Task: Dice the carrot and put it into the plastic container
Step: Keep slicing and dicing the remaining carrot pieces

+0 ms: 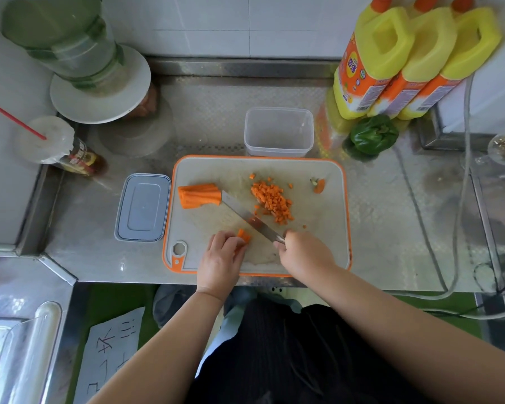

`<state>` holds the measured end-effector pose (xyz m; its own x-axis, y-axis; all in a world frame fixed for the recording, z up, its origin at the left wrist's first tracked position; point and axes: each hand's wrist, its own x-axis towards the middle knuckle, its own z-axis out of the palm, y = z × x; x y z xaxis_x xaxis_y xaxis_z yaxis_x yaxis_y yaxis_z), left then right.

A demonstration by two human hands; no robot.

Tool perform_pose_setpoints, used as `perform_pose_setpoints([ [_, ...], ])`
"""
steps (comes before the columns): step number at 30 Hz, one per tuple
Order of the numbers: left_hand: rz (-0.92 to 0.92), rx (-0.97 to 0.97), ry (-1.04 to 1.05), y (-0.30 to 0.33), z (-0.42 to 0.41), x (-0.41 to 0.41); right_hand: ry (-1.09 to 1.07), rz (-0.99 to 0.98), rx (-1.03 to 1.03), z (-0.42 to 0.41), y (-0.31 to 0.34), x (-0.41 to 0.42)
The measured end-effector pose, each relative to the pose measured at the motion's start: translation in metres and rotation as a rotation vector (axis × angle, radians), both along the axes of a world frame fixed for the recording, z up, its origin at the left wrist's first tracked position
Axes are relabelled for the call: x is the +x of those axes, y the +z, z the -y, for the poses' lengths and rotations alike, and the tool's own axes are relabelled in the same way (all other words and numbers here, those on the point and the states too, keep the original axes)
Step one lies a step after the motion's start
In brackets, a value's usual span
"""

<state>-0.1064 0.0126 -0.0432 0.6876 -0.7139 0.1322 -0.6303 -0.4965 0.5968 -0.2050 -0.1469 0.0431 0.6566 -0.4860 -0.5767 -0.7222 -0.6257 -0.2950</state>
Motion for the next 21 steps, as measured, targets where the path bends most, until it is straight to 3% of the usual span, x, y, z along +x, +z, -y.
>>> perform_pose_setpoints([
  [14,-0.016,-0.006,-0.016,-0.012,0.002,0.003,0.036,-0.219,0.041,-0.017,-0.004,0.015],
  [21,0.059,-0.038,-0.051,-0.008,0.002,0.003,-0.09,-0.116,0.143,-0.01,-0.01,0.012],
])
